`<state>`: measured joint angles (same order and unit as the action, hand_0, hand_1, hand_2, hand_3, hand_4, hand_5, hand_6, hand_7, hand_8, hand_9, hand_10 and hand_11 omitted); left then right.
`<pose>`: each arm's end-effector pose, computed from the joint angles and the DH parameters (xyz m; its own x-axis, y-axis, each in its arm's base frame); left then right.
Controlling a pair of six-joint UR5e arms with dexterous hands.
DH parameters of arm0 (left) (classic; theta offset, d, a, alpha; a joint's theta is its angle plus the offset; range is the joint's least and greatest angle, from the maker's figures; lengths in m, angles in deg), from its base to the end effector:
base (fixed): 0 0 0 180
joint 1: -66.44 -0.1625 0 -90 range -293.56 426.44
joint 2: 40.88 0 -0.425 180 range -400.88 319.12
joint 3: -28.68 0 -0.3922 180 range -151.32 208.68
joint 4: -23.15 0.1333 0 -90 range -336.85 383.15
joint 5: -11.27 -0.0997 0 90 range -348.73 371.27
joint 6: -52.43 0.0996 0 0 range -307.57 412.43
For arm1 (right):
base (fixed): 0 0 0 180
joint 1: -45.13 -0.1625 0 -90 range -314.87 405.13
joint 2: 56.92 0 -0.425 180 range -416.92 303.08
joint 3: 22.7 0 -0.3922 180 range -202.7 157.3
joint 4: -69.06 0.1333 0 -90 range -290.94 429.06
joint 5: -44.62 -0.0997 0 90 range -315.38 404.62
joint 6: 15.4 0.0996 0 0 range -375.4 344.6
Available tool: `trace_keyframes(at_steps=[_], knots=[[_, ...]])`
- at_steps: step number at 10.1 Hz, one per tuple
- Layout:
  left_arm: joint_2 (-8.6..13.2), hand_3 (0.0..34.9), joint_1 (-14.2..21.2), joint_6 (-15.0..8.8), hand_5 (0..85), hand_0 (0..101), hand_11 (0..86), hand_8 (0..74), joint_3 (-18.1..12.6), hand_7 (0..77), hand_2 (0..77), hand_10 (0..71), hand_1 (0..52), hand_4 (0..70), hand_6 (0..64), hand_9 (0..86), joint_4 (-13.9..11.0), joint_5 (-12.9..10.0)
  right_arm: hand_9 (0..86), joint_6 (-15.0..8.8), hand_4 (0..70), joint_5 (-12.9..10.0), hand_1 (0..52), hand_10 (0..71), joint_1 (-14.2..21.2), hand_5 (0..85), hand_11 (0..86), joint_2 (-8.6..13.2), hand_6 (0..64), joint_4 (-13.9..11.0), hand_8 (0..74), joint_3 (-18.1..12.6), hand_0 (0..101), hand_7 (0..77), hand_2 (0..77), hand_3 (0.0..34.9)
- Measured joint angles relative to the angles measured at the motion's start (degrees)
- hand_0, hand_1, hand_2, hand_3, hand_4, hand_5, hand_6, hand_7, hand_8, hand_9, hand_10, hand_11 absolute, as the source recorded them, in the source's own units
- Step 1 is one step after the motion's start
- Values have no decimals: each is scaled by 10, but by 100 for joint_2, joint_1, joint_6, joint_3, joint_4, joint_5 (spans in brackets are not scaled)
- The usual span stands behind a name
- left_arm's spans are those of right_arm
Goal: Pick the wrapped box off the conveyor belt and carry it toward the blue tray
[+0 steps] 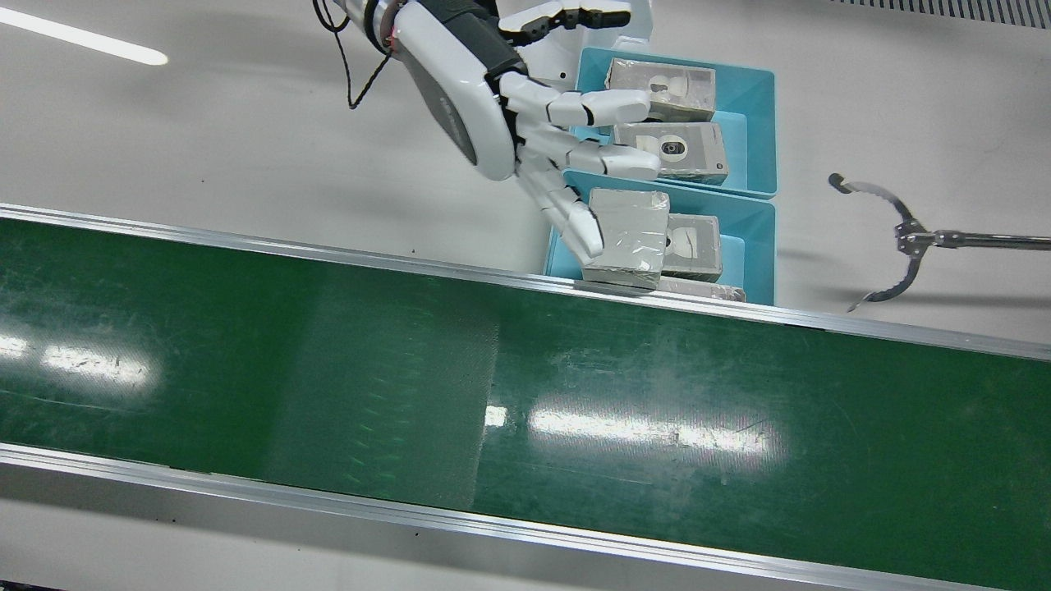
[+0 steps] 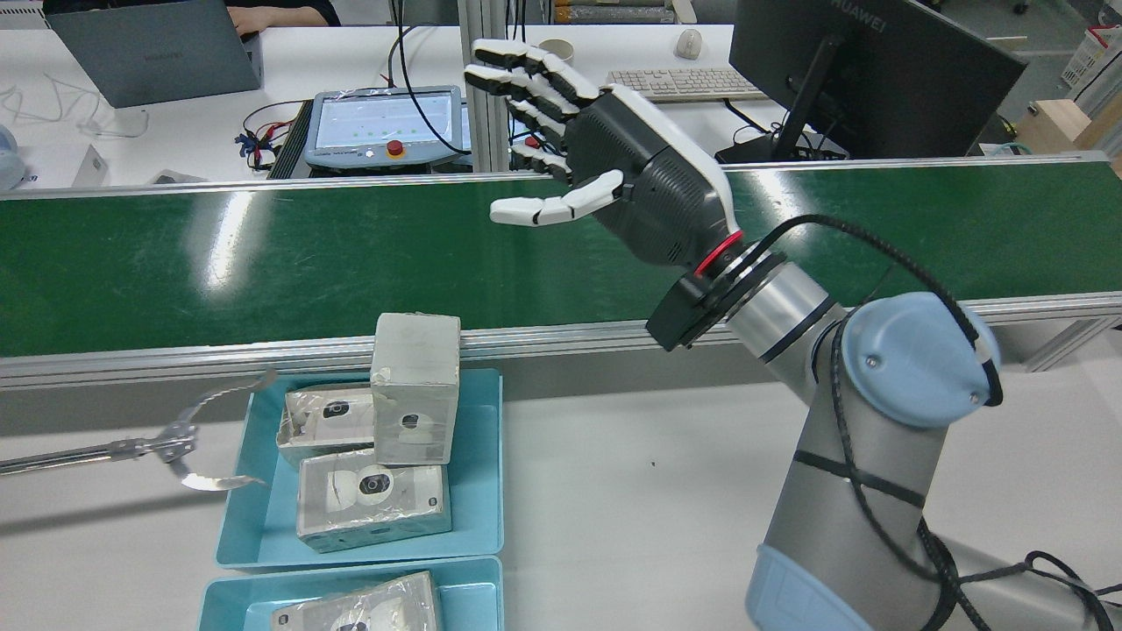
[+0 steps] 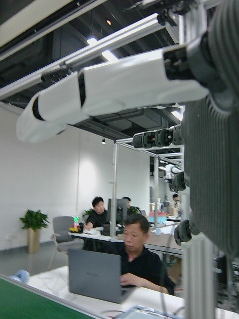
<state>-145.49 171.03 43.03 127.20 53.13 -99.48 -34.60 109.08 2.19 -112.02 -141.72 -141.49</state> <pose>-0.2330 -0.5061 0.5298 -0.9753 -0.0846 0.2038 -0.1919 -0.1310 -0.9726 -0.2801 -0.5014 0.1944 -0.9615 0.2692 0.0549 0.0863 0.4857 -0.8699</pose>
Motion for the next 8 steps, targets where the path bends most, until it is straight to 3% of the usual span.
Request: trace_keyframes(at_steps=[1, 2, 3, 4, 5, 7, 8], knots=[[0, 0, 0, 0, 11, 0, 0, 0, 0, 0, 5, 5, 0, 0, 0, 0, 0, 0, 11, 97, 65, 39, 245, 16, -215, 218, 38, -92, 44, -220, 0, 15, 541, 125, 213, 310], [0, 0, 0, 0, 11, 0, 0, 0, 0, 0, 5, 5, 0, 0, 0, 0, 0, 0, 11, 192, 65, 57, 311, 16, -364, 235, 38, -152, 44, -420, 0, 3, 563, 125, 251, 301], [0, 0, 0, 0, 11, 0, 0, 0, 0, 0, 5, 0, 0, 0, 0, 0, 0, 0, 11, 266, 65, 63, 311, 16, -456, 235, 38, -183, 44, -556, 0, -17, 563, 125, 251, 301], [0, 0, 0, 0, 11, 0, 0, 0, 0, 0, 5, 0, 0, 0, 0, 0, 0, 0, 11, 318, 49, 65, 305, 0, -518, 153, 27, -220, 11, -630, 0, -33, 605, 65, 273, 248], [0, 0, 0, 0, 11, 0, 0, 0, 0, 0, 5, 0, 0, 0, 0, 0, 0, 0, 11, 344, 49, 66, 305, 0, -549, 153, 27, -263, 11, -658, 0, -27, 605, 65, 273, 248], [0, 0, 0, 0, 11, 0, 0, 0, 0, 0, 5, 5, 0, 0, 0, 0, 0, 0, 11, 358, 44, 67, 333, 0, -542, 175, 27, -326, 0, -687, 0, 0, 608, 27, 349, 234], [0, 0, 0, 0, 11, 0, 0, 0, 0, 0, 5, 5, 0, 0, 0, 0, 0, 0, 11, 358, 27, 67, 316, 0, -516, 158, 27, -340, 0, -701, 0, 12, 589, 27, 349, 239]])
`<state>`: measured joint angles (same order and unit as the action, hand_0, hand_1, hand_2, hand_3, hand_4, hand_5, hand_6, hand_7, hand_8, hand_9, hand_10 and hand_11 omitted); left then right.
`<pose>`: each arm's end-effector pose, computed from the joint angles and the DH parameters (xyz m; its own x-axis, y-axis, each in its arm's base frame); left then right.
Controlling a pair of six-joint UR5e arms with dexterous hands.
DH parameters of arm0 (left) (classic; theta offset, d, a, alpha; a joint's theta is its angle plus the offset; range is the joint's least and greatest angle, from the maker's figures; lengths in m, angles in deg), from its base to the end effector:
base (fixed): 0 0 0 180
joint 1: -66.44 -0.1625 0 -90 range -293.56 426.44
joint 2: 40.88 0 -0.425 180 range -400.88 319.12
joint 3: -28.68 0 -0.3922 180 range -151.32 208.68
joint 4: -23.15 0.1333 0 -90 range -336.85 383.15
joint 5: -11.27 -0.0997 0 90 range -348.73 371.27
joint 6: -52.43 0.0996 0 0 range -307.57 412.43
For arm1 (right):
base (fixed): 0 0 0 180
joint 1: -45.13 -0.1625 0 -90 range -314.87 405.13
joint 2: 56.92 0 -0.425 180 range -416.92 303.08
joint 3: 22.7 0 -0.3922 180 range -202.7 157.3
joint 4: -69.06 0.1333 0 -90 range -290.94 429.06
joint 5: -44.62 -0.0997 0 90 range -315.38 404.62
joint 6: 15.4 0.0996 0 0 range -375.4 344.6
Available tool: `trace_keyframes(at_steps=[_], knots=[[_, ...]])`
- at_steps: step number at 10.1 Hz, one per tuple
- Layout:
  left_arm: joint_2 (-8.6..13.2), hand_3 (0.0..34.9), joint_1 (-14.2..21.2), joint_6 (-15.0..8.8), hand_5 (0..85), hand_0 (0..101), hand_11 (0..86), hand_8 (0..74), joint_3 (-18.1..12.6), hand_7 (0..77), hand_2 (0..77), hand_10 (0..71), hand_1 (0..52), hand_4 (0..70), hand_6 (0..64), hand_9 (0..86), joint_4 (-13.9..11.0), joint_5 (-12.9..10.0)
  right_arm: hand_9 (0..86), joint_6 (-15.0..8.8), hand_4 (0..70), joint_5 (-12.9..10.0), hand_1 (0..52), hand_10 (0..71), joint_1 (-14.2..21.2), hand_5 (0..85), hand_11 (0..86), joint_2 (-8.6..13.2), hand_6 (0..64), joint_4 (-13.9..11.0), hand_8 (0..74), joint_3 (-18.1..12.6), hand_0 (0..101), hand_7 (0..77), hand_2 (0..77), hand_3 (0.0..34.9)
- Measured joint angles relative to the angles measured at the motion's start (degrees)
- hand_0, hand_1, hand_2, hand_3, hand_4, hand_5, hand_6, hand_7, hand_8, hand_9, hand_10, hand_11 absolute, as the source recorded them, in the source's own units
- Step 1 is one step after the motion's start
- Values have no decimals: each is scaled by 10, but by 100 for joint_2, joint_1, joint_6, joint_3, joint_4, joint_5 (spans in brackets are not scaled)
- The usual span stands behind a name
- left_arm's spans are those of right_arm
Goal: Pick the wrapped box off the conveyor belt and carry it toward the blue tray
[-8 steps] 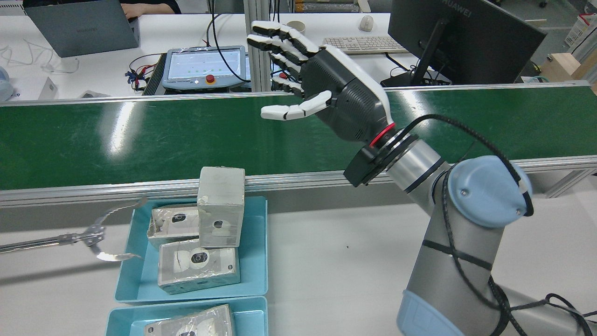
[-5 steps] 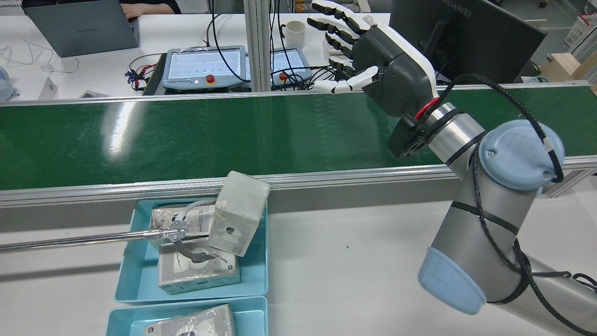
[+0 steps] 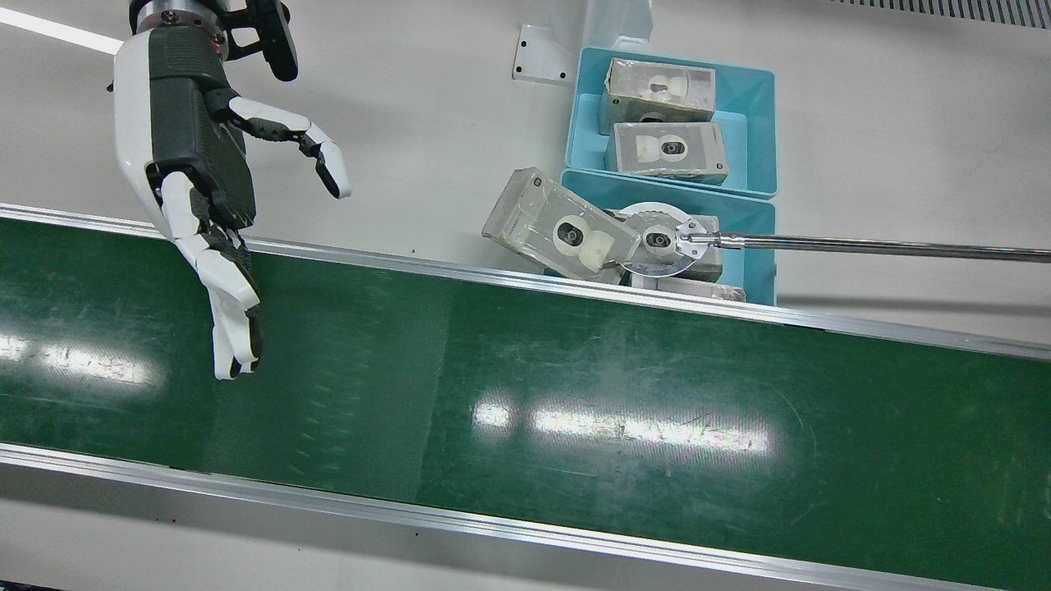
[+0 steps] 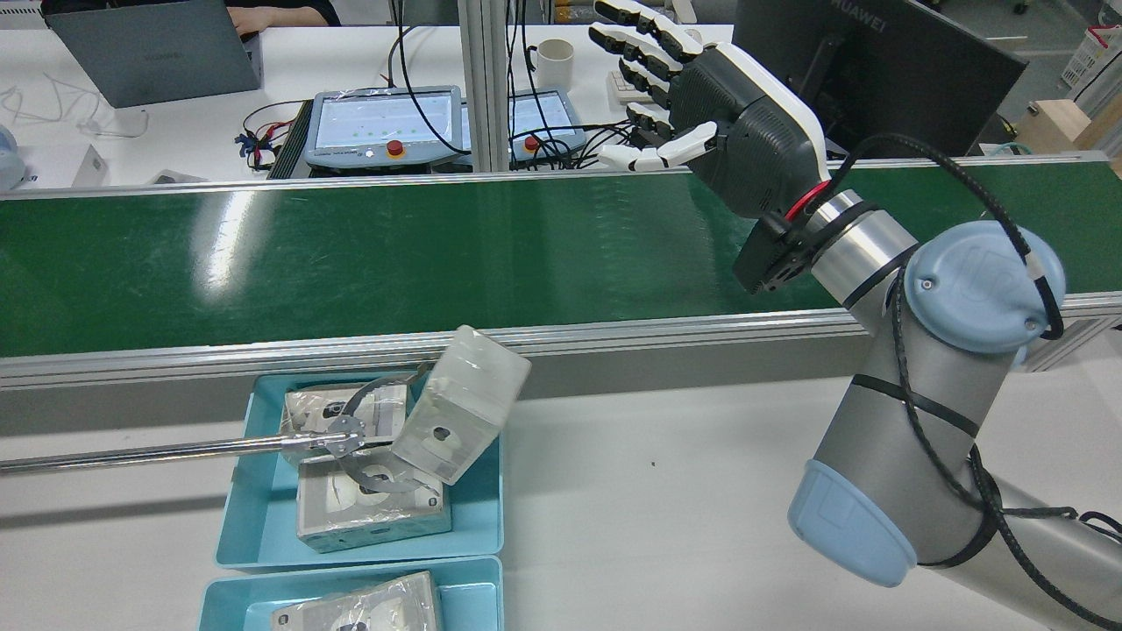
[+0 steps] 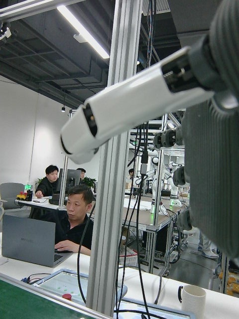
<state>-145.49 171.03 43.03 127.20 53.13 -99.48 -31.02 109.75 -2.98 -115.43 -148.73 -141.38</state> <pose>-0.2330 -0.5061 0.5298 -0.9753 -0.0846 0.2038 -0.1919 -0.1310 -0.9726 -0.2292 -0.5179 0.2425 -0.9690 0.2283 0.0948 -0.0069 0.3581 -0.9336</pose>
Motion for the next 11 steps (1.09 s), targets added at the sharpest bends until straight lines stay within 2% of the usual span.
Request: trace_keyframes(at_steps=[1, 2, 3, 4, 5, 7, 8, 11], knots=[[0, 0, 0, 0, 11, 0, 0, 0, 0, 0, 5, 5, 0, 0, 0, 0, 0, 0, 11, 1, 16, 0, 273, 0, 27, 109, 27, -8, 0, -6, 0, 5, 563, 5, 245, 211], [0, 0, 0, 0, 11, 0, 0, 0, 0, 0, 5, 0, 0, 0, 0, 0, 0, 0, 11, 3, 16, 0, 218, 0, 54, 76, 27, -26, 0, -6, 0, 7, 546, 5, 175, 193], [0, 0, 0, 0, 11, 0, 0, 0, 0, 0, 5, 0, 0, 0, 0, 0, 0, 0, 11, 5, 16, 0, 218, 0, 72, 76, 27, -43, 0, -4, 0, 9, 546, 5, 175, 193], [0, 0, 0, 0, 11, 0, 0, 0, 0, 0, 5, 0, 0, 0, 0, 0, 0, 0, 11, 6, 11, 0, 180, 0, 82, 60, 22, -55, 0, -2, 0, 10, 515, 5, 98, 182], [0, 0, 0, 0, 11, 0, 0, 0, 0, 0, 5, 0, 0, 0, 0, 0, 0, 0, 11, 6, 11, 0, 164, 0, 86, 49, 22, -62, 0, -1, 0, 10, 498, 5, 71, 191], [0, 0, 0, 0, 11, 0, 0, 0, 0, 0, 5, 0, 0, 0, 0, 0, 0, 0, 11, 6, 11, 0, 164, 0, 95, 49, 22, -64, 0, 0, 0, 11, 497, 5, 98, 194], [0, 0, 0, 0, 11, 0, 0, 0, 0, 0, 5, 5, 0, 0, 0, 0, 0, 0, 11, 6, 11, 0, 164, 0, 97, 60, 16, -64, 0, 0, 0, 11, 492, 5, 125, 183], [0, 0, 0, 0, 11, 0, 0, 0, 0, 0, 5, 0, 0, 0, 0, 0, 0, 0, 11, 6, 11, -7, 164, 0, 106, 71, 16, -69, 0, 0, 0, 17, 490, 0, 125, 182]])
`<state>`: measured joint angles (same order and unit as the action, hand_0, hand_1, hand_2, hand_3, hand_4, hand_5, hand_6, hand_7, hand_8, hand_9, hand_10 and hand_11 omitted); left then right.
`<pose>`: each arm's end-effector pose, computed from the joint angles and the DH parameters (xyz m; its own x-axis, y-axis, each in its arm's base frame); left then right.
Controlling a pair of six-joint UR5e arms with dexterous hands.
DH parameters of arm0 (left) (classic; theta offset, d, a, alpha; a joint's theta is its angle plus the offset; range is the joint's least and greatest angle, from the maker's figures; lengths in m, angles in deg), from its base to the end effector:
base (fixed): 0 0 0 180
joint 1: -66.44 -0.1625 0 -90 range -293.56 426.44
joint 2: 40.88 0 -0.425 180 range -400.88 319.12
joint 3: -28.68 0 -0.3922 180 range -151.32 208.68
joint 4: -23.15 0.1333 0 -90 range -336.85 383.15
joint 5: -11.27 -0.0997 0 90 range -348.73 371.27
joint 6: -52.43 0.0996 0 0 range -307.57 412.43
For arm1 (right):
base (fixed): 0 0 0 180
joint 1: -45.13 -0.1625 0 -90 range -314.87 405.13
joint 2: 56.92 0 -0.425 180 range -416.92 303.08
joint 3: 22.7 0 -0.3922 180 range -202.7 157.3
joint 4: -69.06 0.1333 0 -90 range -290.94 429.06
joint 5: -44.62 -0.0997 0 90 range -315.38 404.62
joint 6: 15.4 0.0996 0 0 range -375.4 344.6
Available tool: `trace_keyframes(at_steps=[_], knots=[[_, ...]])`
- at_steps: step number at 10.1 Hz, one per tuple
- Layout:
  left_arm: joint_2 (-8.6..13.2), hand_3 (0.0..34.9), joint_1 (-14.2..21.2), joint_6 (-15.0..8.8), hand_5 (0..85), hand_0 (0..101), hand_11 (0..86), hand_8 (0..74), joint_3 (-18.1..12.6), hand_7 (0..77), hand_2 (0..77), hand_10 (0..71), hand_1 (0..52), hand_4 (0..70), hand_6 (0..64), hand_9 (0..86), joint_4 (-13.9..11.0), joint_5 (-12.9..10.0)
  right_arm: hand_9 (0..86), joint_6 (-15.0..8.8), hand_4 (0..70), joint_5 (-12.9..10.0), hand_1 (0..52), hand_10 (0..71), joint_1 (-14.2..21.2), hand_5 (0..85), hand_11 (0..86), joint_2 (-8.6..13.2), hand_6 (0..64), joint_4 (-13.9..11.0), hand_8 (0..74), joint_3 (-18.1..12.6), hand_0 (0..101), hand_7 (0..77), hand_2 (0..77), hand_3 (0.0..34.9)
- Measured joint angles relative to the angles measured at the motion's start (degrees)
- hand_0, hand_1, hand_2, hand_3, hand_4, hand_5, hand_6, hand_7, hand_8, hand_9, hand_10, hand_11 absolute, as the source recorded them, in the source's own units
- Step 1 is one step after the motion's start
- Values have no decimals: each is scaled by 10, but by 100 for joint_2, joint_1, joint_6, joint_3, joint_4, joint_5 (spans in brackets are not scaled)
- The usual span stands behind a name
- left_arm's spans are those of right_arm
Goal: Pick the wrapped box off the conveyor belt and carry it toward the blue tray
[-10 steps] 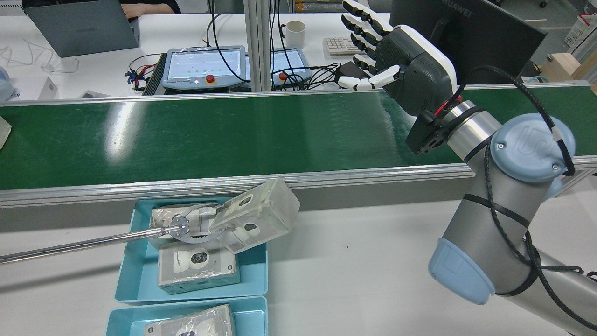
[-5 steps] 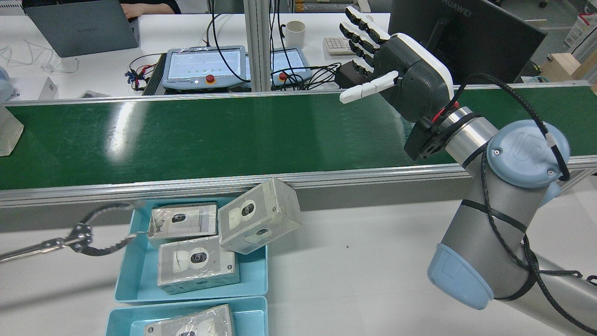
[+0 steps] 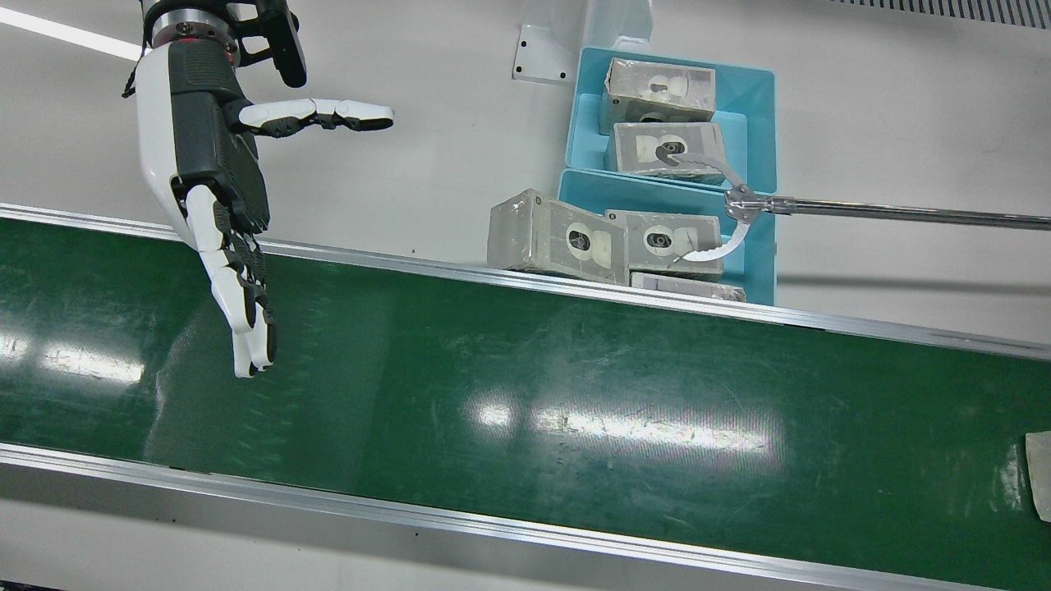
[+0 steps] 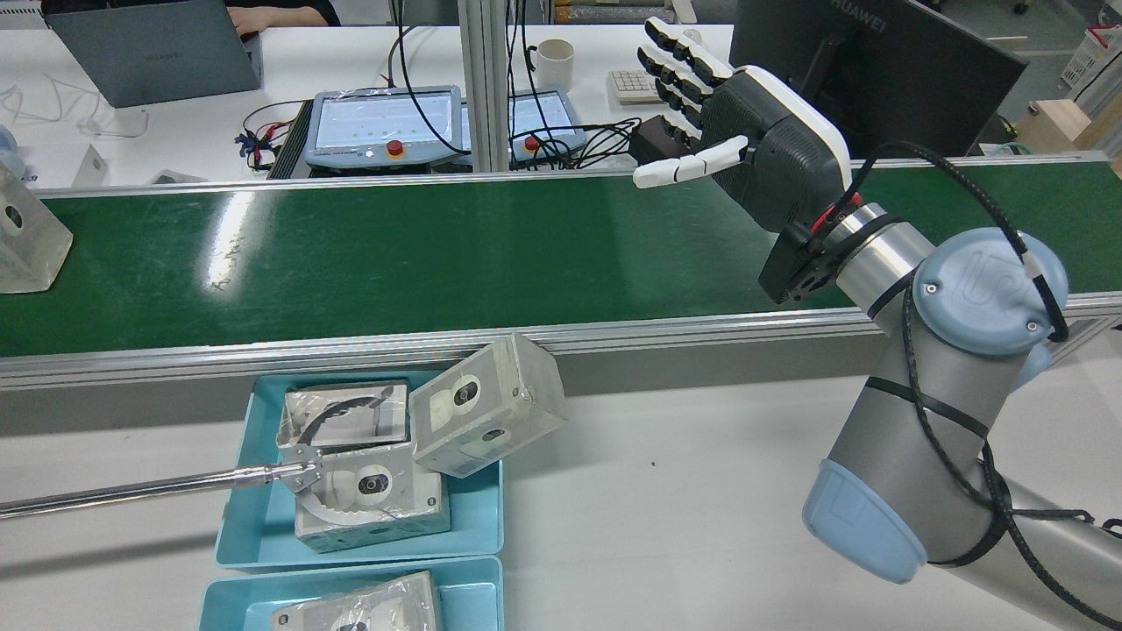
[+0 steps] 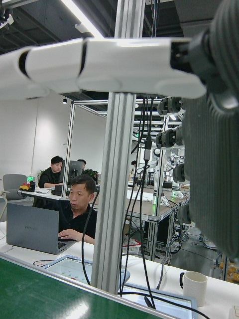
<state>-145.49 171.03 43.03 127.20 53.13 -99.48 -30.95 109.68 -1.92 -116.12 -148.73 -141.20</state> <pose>-0.2330 -0.5061 0.5298 -0.9753 -0.0846 0.2038 -0.1919 -0.1310 -0.9726 -0.2386 -0.5135 0.2500 -0.9639 0.2466 0.1005 -0.0089 0.3472 -0.9377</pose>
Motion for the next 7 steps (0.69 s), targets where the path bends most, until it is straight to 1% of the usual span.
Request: trace_keyframes(at_steps=[7], knots=[[0, 0, 0, 0, 11, 0, 0, 0, 0, 0, 5, 0, 0, 0, 0, 0, 0, 0, 11, 0, 11, -2, 169, 0, 20, 76, 16, 5, 0, 5, 0, 39, 492, 5, 131, 182]])
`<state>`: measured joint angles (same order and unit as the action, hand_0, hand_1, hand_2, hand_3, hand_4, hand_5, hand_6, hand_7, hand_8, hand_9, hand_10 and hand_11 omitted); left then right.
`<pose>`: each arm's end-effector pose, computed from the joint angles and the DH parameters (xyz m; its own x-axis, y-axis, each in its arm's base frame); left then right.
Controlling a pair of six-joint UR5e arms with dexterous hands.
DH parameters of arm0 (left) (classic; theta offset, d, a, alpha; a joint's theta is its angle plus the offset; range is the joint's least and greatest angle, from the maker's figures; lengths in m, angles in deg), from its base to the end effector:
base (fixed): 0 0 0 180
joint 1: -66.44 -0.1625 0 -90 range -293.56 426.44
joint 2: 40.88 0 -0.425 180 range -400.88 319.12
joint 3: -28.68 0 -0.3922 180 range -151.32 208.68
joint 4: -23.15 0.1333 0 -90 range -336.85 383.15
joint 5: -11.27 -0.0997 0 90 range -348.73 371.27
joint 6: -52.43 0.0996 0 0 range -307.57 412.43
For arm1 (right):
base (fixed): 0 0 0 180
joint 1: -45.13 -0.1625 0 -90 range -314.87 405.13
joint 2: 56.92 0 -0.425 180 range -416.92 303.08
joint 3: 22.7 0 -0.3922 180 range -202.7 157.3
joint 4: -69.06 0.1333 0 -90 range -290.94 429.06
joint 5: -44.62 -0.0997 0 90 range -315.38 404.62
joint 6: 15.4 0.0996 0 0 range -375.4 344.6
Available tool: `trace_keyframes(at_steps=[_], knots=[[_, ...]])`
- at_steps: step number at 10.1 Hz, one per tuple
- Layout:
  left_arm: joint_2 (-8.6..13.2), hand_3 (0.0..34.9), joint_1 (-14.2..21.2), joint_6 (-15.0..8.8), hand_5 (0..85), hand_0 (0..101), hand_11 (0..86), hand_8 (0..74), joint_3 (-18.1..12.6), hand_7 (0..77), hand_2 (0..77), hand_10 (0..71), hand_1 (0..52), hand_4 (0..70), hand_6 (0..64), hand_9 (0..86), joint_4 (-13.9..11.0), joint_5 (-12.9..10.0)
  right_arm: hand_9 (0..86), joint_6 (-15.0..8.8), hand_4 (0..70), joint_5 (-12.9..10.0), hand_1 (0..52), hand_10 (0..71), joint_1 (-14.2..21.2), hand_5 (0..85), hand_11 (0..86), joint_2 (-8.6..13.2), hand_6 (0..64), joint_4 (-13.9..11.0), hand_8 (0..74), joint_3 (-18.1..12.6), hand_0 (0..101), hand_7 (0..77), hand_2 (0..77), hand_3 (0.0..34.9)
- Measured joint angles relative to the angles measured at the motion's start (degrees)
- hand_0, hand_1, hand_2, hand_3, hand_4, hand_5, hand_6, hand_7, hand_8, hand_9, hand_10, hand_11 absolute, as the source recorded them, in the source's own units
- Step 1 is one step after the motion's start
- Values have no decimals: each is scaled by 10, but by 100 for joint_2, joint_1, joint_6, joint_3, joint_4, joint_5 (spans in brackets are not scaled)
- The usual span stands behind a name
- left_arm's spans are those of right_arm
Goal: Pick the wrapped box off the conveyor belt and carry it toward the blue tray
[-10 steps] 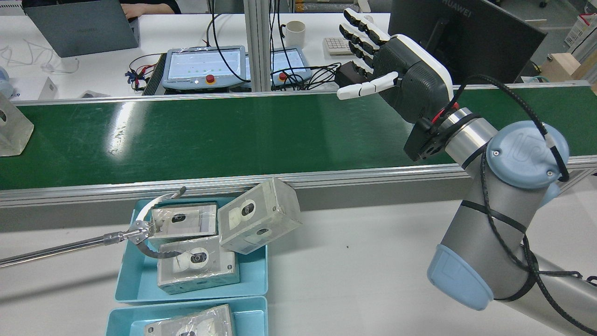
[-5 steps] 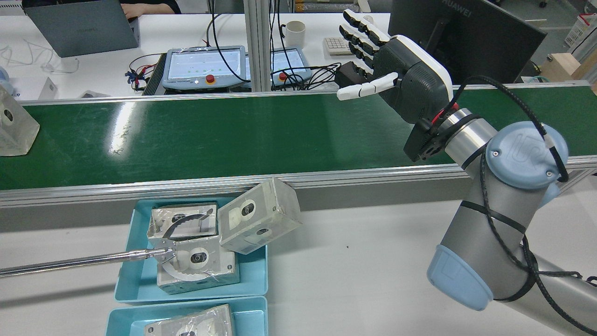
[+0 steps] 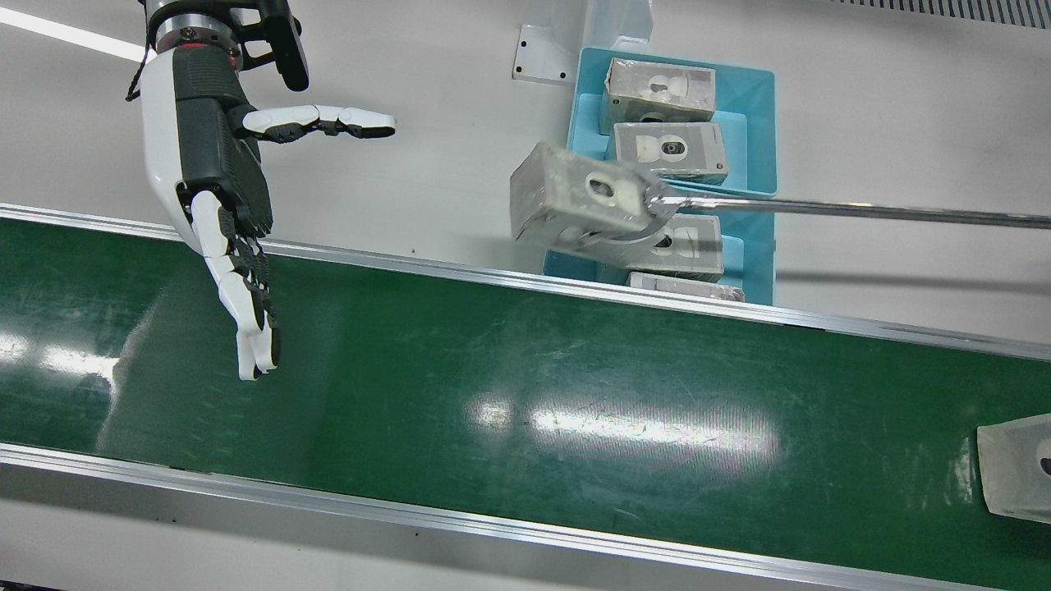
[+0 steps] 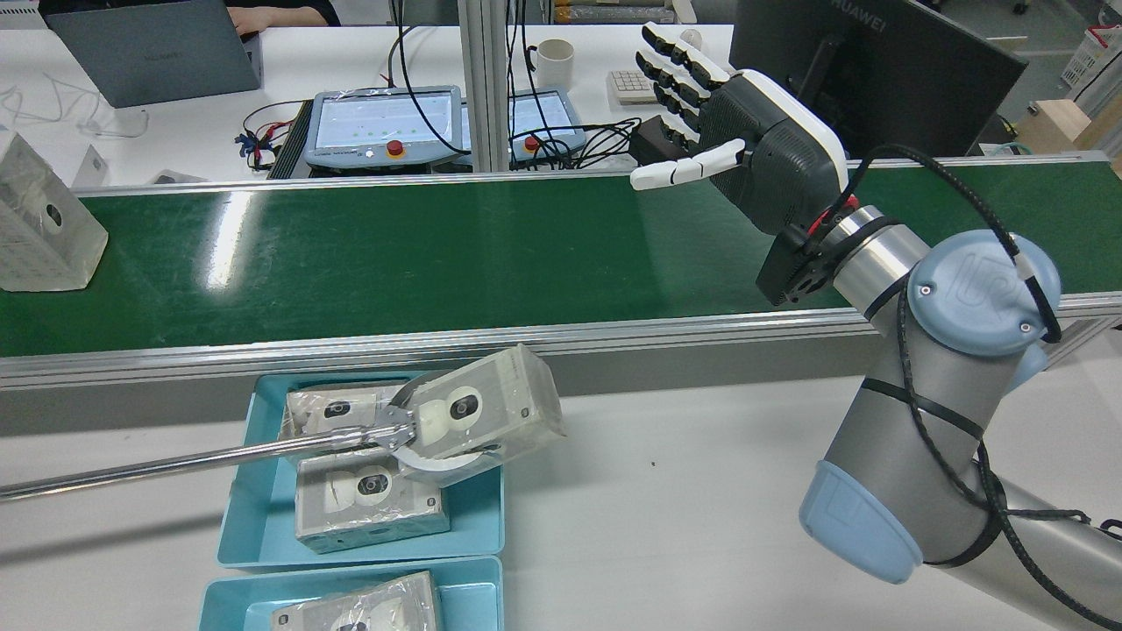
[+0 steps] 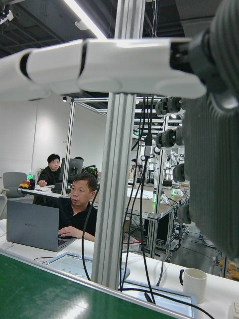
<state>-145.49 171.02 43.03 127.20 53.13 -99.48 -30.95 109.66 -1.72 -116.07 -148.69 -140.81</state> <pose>-0.2329 -0.5061 0.5298 -0.9753 -0.0848 0.2038 -0.1919 -0.1310 -0.9726 -0.2417 -0.5142 0.2516 -0.9627 0.2501 0.1028 -0.0111 0.3436 -0.9391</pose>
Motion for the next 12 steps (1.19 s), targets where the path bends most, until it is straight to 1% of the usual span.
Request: trace_keyframes(at_steps=[3, 4, 6, 7, 8, 9, 10, 11, 12], knots=[[0, 0, 0, 0, 11, 0, 0, 0, 0, 0, 5, 0, 0, 0, 0, 0, 0, 0, 11, -8, 11, 7, 169, 0, 47, 76, 16, -2, 0, -10, 0, 30, 492, 0, 131, 182], [0, 0, 0, 0, 11, 0, 0, 0, 0, 0, 5, 0, 0, 0, 0, 0, 0, 0, 11, -11, 11, 12, 169, 0, 63, 76, 16, -17, 0, -16, 0, 76, 492, 0, 131, 191], [0, 0, 0, 0, 11, 0, 0, 0, 0, 0, 5, 0, 0, 0, 0, 0, 0, 0, 11, 1, 11, 12, 169, 0, 75, 76, 16, -75, 0, -4, 0, 197, 492, 0, 131, 190], [0, 0, 0, 0, 11, 0, 0, 0, 0, 0, 5, 0, 0, 0, 0, 0, 0, 0, 11, 12, 11, 11, 153, 0, 70, 71, 16, -92, 0, 1, 0, 238, 486, 5, 114, 198], [0, 0, 0, 0, 11, 0, 0, 0, 0, 5, 5, 0, 0, 0, 0, 0, 0, 0, 11, 21, 0, 10, 125, 0, 58, 33, 16, -102, 0, 3, 22, 262, 478, 5, 71, 178], [0, 0, 0, 0, 11, 0, 0, 0, 0, 5, 5, 0, 0, 0, 0, 0, 0, 0, 11, 30, 0, 10, 54, 0, 50, 33, 16, -105, 0, 6, 22, 275, 457, 0, 16, 158], [0, 0, 0, 0, 11, 0, 0, 0, 0, 5, 5, 0, 0, 0, 0, 0, 0, 0, 11, 43, 0, 9, 54, 0, 48, 33, 16, -105, 0, 9, 22, 284, 457, 0, 16, 158], [0, 0, 0, 0, 11, 0, 0, 0, 0, 0, 5, 0, 0, 0, 0, 0, 0, 0, 11, 56, 0, 9, 44, 0, 48, 22, 16, -106, 0, 11, 11, 293, 412, 5, 16, 84], [0, 0, 0, 0, 11, 0, 0, 0, 0, 0, 5, 0, 0, 0, 0, 0, 0, 0, 11, 61, 0, 9, 44, 0, 55, 22, 16, -106, 0, 12, 11, 304, 412, 5, 16, 84]])
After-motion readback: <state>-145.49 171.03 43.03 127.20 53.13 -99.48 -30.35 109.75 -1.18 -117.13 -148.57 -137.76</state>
